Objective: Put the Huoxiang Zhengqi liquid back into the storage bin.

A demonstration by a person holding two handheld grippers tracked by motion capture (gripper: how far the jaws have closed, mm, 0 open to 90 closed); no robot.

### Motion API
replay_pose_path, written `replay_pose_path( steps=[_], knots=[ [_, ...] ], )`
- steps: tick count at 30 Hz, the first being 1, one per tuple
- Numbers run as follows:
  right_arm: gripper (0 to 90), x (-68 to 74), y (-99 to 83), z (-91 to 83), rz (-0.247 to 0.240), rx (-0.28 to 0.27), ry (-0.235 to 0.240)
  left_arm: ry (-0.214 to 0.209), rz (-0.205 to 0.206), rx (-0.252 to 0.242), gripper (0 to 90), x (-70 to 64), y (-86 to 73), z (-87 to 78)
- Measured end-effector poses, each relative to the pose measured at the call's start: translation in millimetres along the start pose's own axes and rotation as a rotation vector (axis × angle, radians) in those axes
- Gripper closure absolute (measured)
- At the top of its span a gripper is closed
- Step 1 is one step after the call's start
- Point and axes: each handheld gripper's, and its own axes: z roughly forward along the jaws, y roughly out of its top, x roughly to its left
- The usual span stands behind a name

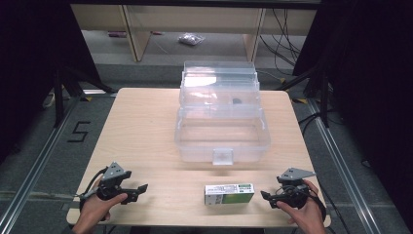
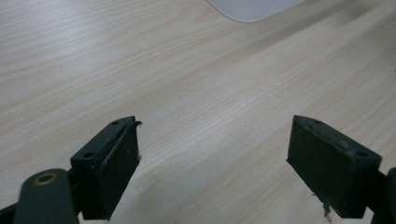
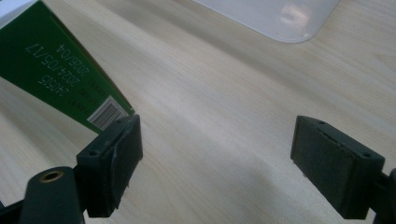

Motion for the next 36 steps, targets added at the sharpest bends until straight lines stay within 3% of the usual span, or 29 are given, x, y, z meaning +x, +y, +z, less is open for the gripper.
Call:
replay_pose_path(
  steps=[1, 2, 3, 5, 10, 11, 12, 13, 14, 15, 16, 19, 20, 22, 24, 29, 32, 36],
  knots=[
    [17.6, 1.2, 0.2, -1.2, 0.029, 0.010, -0.002, -0.002, 0.002, 0.005, 16.0, 0.0, 0.3, -0.2],
    [17.6, -0.6, 0.0, -0.4, 0.009, 0.001, 0.005, -0.002, 0.002, 0.005, 15.9, 0.0, 0.3, -0.2],
    [17.3, 0.1, -0.1, -0.9, 0.018, 0.002, -0.003, -0.002, -0.030, -0.024, 15.9, -2.4, 0.1, 2.0],
    [16.0, 0.9, 0.5, -1.6, 0.032, 0.015, 0.003, -0.001, 0.000, 0.004, 15.9, 0.0, 0.2, -0.2],
    [15.8, 1.9, 1.6, -3.2, 0.019, 0.028, 0.017, -0.001, 0.003, 0.007, 16.0, 0.3, 0.1, -0.1],
    [15.8, -0.3, 2.4, -3.2, -0.017, 0.024, 0.018, 0.000, 0.001, 0.005, 15.9, 0.2, 0.1, -0.1],
    [15.8, 1.5, 1.9, -1.8, -0.001, -0.007, 0.010, 0.000, 0.001, 0.002, 15.9, 0.4, -0.2, 0.1],
    [15.8, 0.7, 4.4, -4.6, -0.023, -0.004, 0.011, 0.002, 0.002, 0.001, 16.0, 1.1, -0.4, 0.2],
    [15.9, 1.5, 6.6, -8.7, -0.011, 0.037, 0.028, 0.002, 0.002, 0.001, 15.9, 1.1, -0.4, 0.2],
    [16.2, 0.5, 7.9, -9.4, -0.046, 0.018, 0.028, 0.001, 0.002, 0.001, 16.0, 1.2, -0.5, 0.2],
    [16.2, 2.4, 9.2, -11.1, -0.033, 0.009, 0.032, 0.001, 0.002, 0.001, 15.9, 1.2, -0.5, 0.2],
    [16.1, 3.9, 11.8, -13.6, -0.066, 0.004, 0.041, 0.001, 0.001, 0.001, 15.9, 1.0, -0.5, 0.4],
    [16.2, 4.4, 15.8, -18.4, -0.111, 0.029, 0.065, 0.008, 0.003, 0.004, 16.0, 0.8, -0.7, 0.3],
    [16.3, 6.5, 17.0, -19.9, -0.111, 0.027, 0.072, 0.010, 0.002, 0.001, 15.9, 0.8, -0.7, 0.6],
    [16.8, 7.8, 21.1, -22.9, -0.151, 0.033, 0.088, 0.011, -0.002, 0.007, 16.0, 0.5, -0.3, 0.1],
    [16.7, 18.4, 31.8, -31.7, -0.171, 0.055, 0.114, 0.011, -0.002, 0.008, 16.0, 0.6, -0.3, 0.1],
    [16.9, 25.2, 38.0, -34.3, -0.217, 0.045, 0.129, 0.011, -0.001, 0.005, 16.0, 0.6, -0.4, 0.2],
    [17.3, 40.7, 51.6, -38.4, -0.287, 0.087, 0.156, 0.001, 0.003, 0.003, 15.9, 1.3, -0.5, 0.4]
  ],
)
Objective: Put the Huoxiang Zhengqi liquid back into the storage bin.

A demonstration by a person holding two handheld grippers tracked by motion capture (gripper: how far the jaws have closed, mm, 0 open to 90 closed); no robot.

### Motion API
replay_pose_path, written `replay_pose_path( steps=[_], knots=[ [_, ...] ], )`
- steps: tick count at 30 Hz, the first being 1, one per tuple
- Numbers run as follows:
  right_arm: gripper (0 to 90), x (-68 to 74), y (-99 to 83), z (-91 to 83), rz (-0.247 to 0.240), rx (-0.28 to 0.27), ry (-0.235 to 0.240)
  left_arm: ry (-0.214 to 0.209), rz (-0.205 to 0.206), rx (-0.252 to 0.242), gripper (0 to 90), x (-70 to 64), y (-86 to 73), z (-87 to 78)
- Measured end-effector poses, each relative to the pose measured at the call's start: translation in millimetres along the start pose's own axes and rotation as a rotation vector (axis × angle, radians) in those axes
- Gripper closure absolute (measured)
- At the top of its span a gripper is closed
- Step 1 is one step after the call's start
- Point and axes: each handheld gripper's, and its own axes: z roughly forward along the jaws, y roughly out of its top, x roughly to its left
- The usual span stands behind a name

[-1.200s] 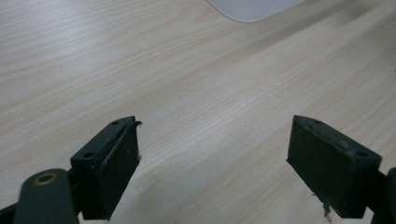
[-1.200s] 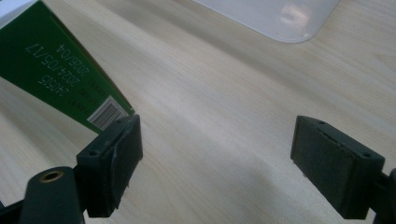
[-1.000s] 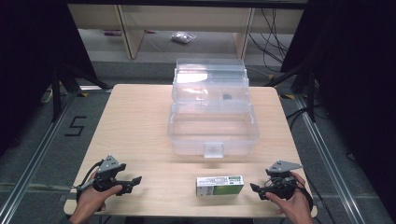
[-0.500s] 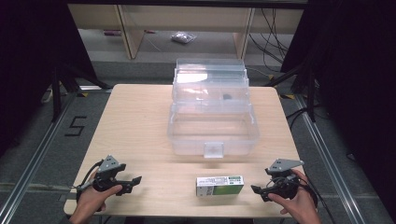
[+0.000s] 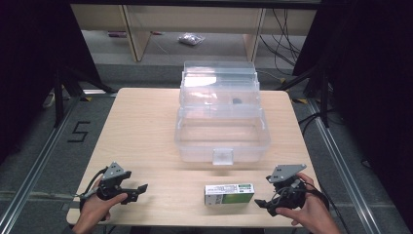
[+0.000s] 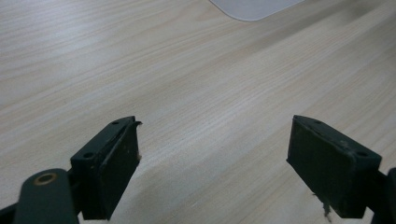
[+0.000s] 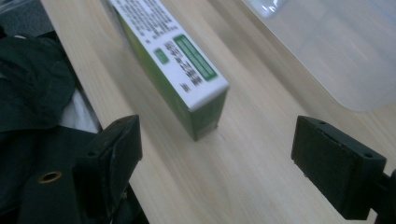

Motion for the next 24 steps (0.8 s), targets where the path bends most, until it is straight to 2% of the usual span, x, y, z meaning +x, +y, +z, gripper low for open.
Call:
replay_pose_path(
  steps=[3, 5, 6, 8, 9, 10, 12, 13, 14, 16, 20, 23, 24],
  knots=[
    [17.9, 5.0, 8.4, 1.4, -0.020, 0.024, 0.002, 0.005, -0.004, 0.006, 16.0, -0.2, 0.3, -0.3],
    [18.3, 8.0, 16.7, 4.0, -0.058, 0.040, 0.011, 0.010, -0.002, 0.006, 16.0, -0.6, 0.2, -0.3],
    [18.5, 10.6, 24.9, 7.7, -0.096, 0.055, 0.016, 0.010, -0.004, 0.004, 16.0, -0.7, 0.2, -0.3],
    [18.8, 11.9, 29.0, 10.1, -0.112, 0.064, 0.023, 0.002, -0.004, 0.008, 15.9, -0.2, 0.4, -0.6],
    [19.7, 14.6, 37.0, 13.9, -0.137, 0.092, 0.025, 0.008, -0.002, -0.002, 16.0, -0.5, -0.3, -0.1],
    [19.9, 16.1, 40.4, 16.1, -0.142, 0.108, 0.031, 0.010, -0.004, 0.004, 16.0, -0.7, 0.2, -0.4],
    [20.2, 17.5, 46.9, 21.1, -0.175, 0.129, 0.046, 0.002, -0.004, 0.007, 15.9, 0.0, 0.2, -0.6],
    [20.2, 17.5, 46.9, 21.1, -0.175, 0.129, 0.046, 0.002, -0.004, 0.007, 16.0, 0.0, 0.2, -0.6],
    [20.3, 20.9, 52.1, 25.3, -0.173, 0.152, 0.066, 0.001, -0.004, 0.003, 15.9, 0.0, 0.0, -0.2],
    [20.4, 22.3, 57.5, 30.3, -0.214, 0.167, 0.080, 0.000, -0.004, 0.009, 16.0, 0.2, 0.2, -0.6],
    [20.7, 25.8, 64.8, 36.7, -0.232, 0.191, 0.079, 0.009, -0.002, 0.005, 15.9, -0.6, 0.1, -0.4],
    [22.1, 26.1, 70.5, 44.3, -0.257, 0.206, 0.100, 0.005, -0.004, 0.005, 16.0, -0.2, 0.1, -0.4],
    [22.6, 26.2, 73.3, 49.4, -0.264, 0.226, 0.092, 0.009, -0.003, 0.004, 15.9, -0.4, 0.0, -0.4]
  ],
)
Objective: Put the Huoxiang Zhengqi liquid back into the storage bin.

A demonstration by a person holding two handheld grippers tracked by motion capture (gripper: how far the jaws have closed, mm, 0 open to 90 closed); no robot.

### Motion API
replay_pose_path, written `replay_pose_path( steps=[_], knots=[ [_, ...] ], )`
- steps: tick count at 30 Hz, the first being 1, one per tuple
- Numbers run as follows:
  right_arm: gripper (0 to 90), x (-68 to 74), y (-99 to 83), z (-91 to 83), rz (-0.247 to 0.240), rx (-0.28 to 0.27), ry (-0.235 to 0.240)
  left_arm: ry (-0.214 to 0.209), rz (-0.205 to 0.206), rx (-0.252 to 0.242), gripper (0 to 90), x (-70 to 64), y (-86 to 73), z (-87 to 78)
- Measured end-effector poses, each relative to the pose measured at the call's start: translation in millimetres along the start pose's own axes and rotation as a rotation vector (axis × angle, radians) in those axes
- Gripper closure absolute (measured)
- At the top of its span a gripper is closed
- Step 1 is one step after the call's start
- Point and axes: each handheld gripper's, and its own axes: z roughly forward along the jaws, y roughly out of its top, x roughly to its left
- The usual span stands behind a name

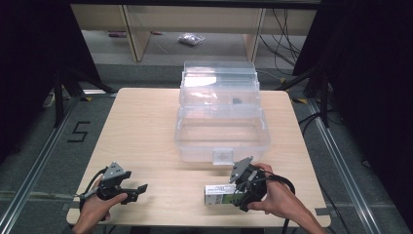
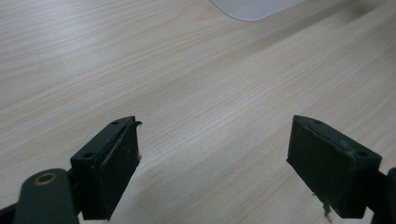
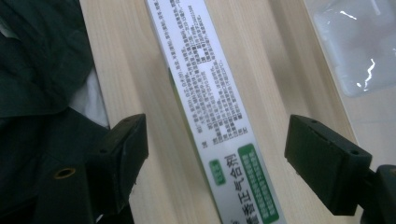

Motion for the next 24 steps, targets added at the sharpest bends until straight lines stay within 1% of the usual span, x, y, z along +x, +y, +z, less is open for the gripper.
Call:
replay_pose_path(
  steps=[1, 2, 3, 4, 5, 6, 7, 10, 12, 13, 14, 15, 16, 17, 18, 19, 20, 21, 22, 23, 24],
  knots=[
    [23.1, -0.2, 1.4, 2.0, 0.006, 0.015, 0.003, -0.009, 0.000, 0.003, 16.0, 0.6, 0.2, -0.1],
    [23.1, -0.2, 1.4, 2.0, 0.006, 0.015, 0.003, -0.009, 0.000, 0.003, 15.9, 0.6, 0.2, -0.1],
    [23.5, -1.4, 2.8, 4.9, -0.004, 0.020, 0.014, -0.006, 0.000, 0.004, 15.9, 0.5, 0.2, -0.1],
    [23.7, -3.2, 5.3, 9.2, -0.019, 0.033, 0.011, 0.000, 0.000, 0.002, 15.9, 0.0, -0.1, 0.1],
    [23.9, -3.9, 6.6, 11.4, -0.023, 0.041, 0.023, -0.007, -0.001, 0.005, 15.9, 0.4, 0.1, 0.2],
    [23.9, -3.9, 6.6, 11.4, -0.023, 0.041, 0.023, -0.007, -0.001, 0.005, 16.0, 0.4, 0.1, 0.2],
    [25.0, -3.0, 9.0, 14.4, -0.018, 0.062, 0.029, -0.008, -0.003, 0.004, 15.9, 0.3, 0.0, 0.5],
    [26.1, -2.4, 10.8, 17.6, -0.015, 0.068, 0.025, -0.006, -0.004, 0.001, 16.0, 0.0, 0.0, 0.7],
    [27.9, -2.0, 12.5, 20.7, -0.012, 0.090, 0.028, -0.007, -0.007, 0.000, 16.0, 0.1, 0.0, 0.6],
    [29.2, -1.7, 13.3, 22.2, -0.001, 0.110, 0.024, -0.009, -0.002, 0.005, 15.9, 0.3, -0.1, 0.2],
    [29.2, -1.7, 13.3, 22.2, -0.001, 0.110, 0.024, -0.009, -0.002, 0.005, 16.0, 0.3, -0.1, 0.2],
    [30.7, -4.5, 14.0, 25.3, -0.041, 0.113, 0.030, -0.008, -0.001, 0.004, 16.0, 0.5, 0.0, 0.1],
    [31.2, -3.2, 14.0, 26.0, -0.013, 0.139, 0.007, -0.007, -0.003, 0.004, 16.0, 0.4, 0.0, 0.2],
    [31.6, -6.4, 14.1, 27.3, -0.050, 0.141, 0.017, -0.007, -0.005, 0.002, 15.9, 0.2, -0.1, 0.5],
    [32.2, -4.4, 14.7, 28.4, -0.027, 0.152, 0.012, -0.006, -0.006, 0.000, 16.0, 0.0, -0.2, 0.6],
    [32.2, -4.4, 14.7, 28.4, -0.027, 0.152, 0.012, -0.006, -0.006, 0.000, 16.0, 0.0, -0.2, 0.6],
    [32.7, -5.1, 15.3, 28.8, -0.039, 0.157, 0.019, -0.005, -0.006, -0.007, 16.0, -0.1, -0.5, 1.1],
    [33.4, -5.4, 15.8, 30.0, -0.040, 0.163, 0.029, -0.005, -0.007, -0.004, 16.0, -0.1, -0.3, 0.9],
    [34.4, -6.9, 17.2, 31.9, -0.075, 0.167, 0.032, -0.006, -0.006, 0.002, 16.0, 0.0, -0.1, 0.5],
    [35.6, -6.5, 18.3, 33.4, -0.080, 0.185, 0.037, -0.009, -0.005, -0.004, 15.9, 0.2, -0.3, 0.9],
    [35.6, -6.5, 18.3, 33.4, -0.080, 0.185, 0.037, -0.009, -0.005, -0.004, 15.9, 0.2, -0.3, 0.9]
  ],
)
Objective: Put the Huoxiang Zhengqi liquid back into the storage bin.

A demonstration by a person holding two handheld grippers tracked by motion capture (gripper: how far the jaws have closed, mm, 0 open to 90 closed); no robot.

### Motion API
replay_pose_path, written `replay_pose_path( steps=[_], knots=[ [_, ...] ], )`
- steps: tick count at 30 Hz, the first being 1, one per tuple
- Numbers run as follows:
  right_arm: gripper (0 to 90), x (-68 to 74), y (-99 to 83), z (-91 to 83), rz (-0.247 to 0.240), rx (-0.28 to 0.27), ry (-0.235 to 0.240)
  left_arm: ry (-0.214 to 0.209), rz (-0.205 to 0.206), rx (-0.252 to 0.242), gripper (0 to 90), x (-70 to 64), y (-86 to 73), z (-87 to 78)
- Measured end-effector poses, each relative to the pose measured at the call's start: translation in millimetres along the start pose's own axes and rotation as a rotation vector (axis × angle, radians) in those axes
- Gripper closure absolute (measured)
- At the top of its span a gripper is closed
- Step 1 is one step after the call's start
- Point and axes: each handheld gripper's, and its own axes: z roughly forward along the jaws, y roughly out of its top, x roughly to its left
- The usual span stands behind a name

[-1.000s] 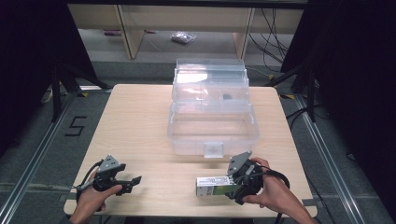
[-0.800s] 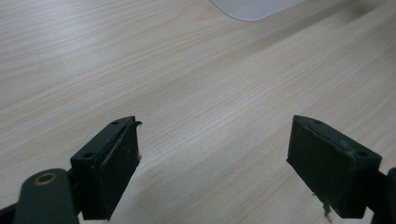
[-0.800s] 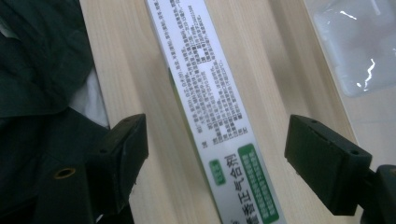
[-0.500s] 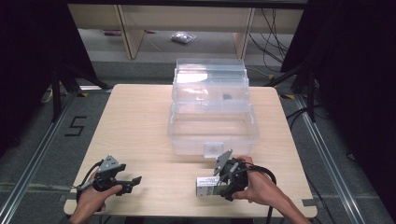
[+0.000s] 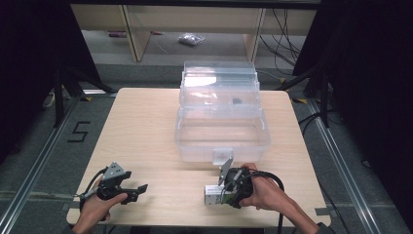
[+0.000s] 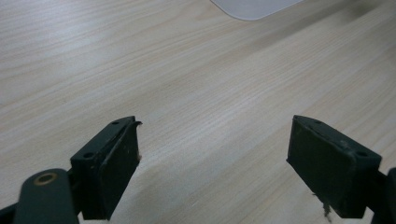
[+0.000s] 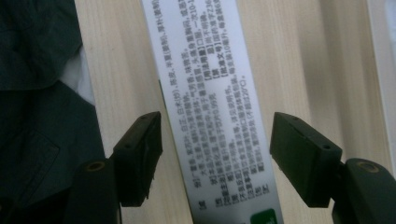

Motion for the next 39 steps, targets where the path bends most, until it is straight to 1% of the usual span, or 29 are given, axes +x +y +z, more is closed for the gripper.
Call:
replay_pose_path(
  steps=[1, 2, 3, 4, 5, 8, 10, 11, 12, 13, 14, 15, 16, 17, 18, 20, 21, 24, 25, 27, 30, 31, 32, 33, 34, 35, 36, 37, 39],
  knots=[
    [37.8, 0.0, 2.3, 2.0, -0.011, 0.007, 0.008, 0.000, -0.001, 0.006, 15.9, 0.2, 0.3, -0.5],
    [39.4, 1.9, 2.8, 2.0, 0.017, 0.018, 0.006, 0.000, 0.001, 0.008, 15.9, 0.3, 0.3, -0.7],
    [40.7, -0.4, 4.2, 3.2, -0.019, 0.012, 0.012, 0.000, -0.001, 0.006, 16.0, 0.1, 0.3, -0.5],
    [40.7, -0.4, 4.2, 3.2, -0.019, 0.012, 0.012, 0.000, -0.001, 0.006, 15.9, 0.1, 0.3, -0.5],
    [42.2, 1.0, 5.0, 3.7, 0.008, 0.025, 0.016, -0.001, -0.001, 0.006, 16.0, 0.3, 0.3, -0.5],
    [44.8, -0.7, 6.6, 5.5, -0.001, 0.038, 0.023, -0.003, 0.004, 0.010, 16.0, 0.5, 0.4, -1.0],
    [46.1, -3.5, 6.9, 7.3, -0.037, 0.026, 0.028, -0.003, 0.002, 0.009, 15.9, 0.5, 0.4, -0.9],
    [46.8, -3.9, 7.5, 7.2, -0.043, 0.034, 0.028, -0.002, -0.001, 0.006, 16.0, 0.3, 0.3, -0.5],
    [47.4, -5.8, 8.6, 8.3, -0.077, 0.028, 0.030, -0.002, 0.000, 0.006, 16.0, 0.2, 0.3, -0.4],
    [48.5, -5.7, 8.9, 9.1, -0.072, 0.030, 0.035, -0.002, 0.000, 0.007, 16.0, 0.3, 0.4, -0.4],
    [50.2, -4.2, 8.8, 8.8, -0.050, 0.046, 0.036, -0.002, -0.001, 0.006, 16.0, 0.2, 0.3, -0.5],
    [50.2, -4.2, 8.8, 8.8, -0.050, 0.046, 0.036, -0.002, -0.001, 0.006, 15.9, 0.2, 0.3, -0.5],
    [51.0, -1.9, 9.9, 8.6, -0.023, 0.061, 0.044, -0.003, 0.004, 0.012, 15.9, 0.6, 0.4, -1.0],
    [54.3, -3.8, 10.6, 10.4, -0.062, 0.078, 0.046, -0.002, -0.001, 0.006, 15.9, 0.2, 0.2, -0.4],
    [56.7, -3.0, 11.0, 10.9, -0.068, 0.080, 0.042, -0.002, -0.001, 0.006, 16.0, 0.2, 0.2, -0.4],
    [58.5, -3.5, 11.8, 12.0, -0.098, 0.090, 0.042, -0.003, 0.004, 0.011, 16.0, 0.5, 0.4, -1.0],
    [58.5, -3.5, 11.8, 12.0, -0.098, 0.090, 0.042, -0.003, 0.004, 0.011, 15.9, 0.5, 0.4, -1.0],
    [62.0, -0.8, 14.9, 10.2, -0.114, 0.113, 0.037, -0.003, 0.003, 0.012, 15.9, 0.5, 0.4, -1.1],
    [64.0, -0.7, 17.1, 10.1, -0.159, 0.114, 0.038, -0.004, 0.000, 0.007, 16.0, 0.5, 0.3, -1.1],
    [64.5, 1.3, 18.3, 8.9, -0.159, 0.132, 0.032, -0.005, 0.000, 0.005, 16.0, 0.6, 0.3, -1.1],
    [64.6, 1.1, 17.9, 8.4, -0.161, 0.135, 0.032, -0.005, 0.000, 0.005, 16.0, 0.5, 0.3, -1.1],
    [64.7, -1.3, 16.9, 9.1, -0.189, 0.123, 0.034, -0.005, 0.000, 0.005, 16.0, 0.6, 0.2, -1.0],
    [64.7, -0.8, 15.6, 6.3, -0.158, 0.128, 0.046, -0.004, 0.000, 0.006, 16.0, 0.6, 0.2, -1.0],
    [64.7, -2.8, 15.2, 4.9, -0.186, 0.122, 0.040, -0.004, 0.000, 0.007, 16.0, 0.5, 0.3, -0.9],
    [64.7, -2.8, 15.2, 4.9, -0.186, 0.122, 0.040, -0.004, 0.000, 0.007, 16.0, 0.5, 0.3, -0.9],
    [64.7, -3.6, 12.5, 1.6, -0.156, 0.104, 0.042, -0.002, -0.001, 0.007, 16.0, 0.4, 0.4, -0.7],
    [64.7, -3.6, 12.5, 1.6, -0.156, 0.104, 0.042, -0.002, -0.001, 0.007, 16.0, 0.4, 0.4, -0.7],
    [64.6, -4.6, 10.8, -2.9, -0.143, 0.103, 0.037, -0.001, -0.001, 0.006, 16.0, 0.2, 0.3, -0.5],
    [64.7, -7.6, 9.5, -7.5, -0.142, 0.101, 0.036, -0.001, -0.001, 0.008, 15.9, 0.3, 0.4, -0.6]
  ],
)
